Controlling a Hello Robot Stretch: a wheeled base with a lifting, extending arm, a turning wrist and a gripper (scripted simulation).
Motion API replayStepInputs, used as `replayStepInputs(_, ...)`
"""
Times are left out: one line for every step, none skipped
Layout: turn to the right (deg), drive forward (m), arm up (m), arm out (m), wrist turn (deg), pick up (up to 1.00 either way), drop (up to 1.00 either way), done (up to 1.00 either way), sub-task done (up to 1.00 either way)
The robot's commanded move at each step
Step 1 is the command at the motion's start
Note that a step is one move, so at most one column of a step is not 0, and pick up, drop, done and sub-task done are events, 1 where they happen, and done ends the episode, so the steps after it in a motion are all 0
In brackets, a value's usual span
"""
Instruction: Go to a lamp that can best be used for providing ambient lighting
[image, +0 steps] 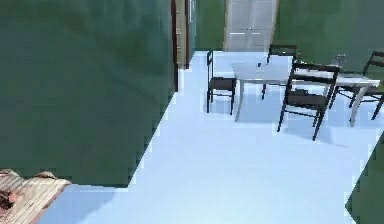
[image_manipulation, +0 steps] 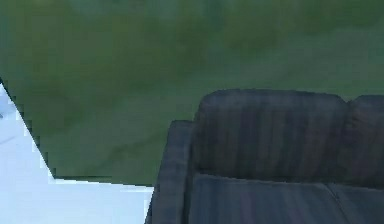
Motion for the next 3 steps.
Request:
replayStepInputs(0.0, 0.2, 0.0, 0.0, 0.0, 0.0, 0.0, 0.0, 0.0)
replayStepInputs(36.0, 0.0, 0.0, 0.0, 0.0, 0.0, 0.0, 0.0, 0.0)
replayStepInputs(0.0, 1.0, 0.0, 0.0, 0.0, 0.0, 0.0, 0.0, 0.0)
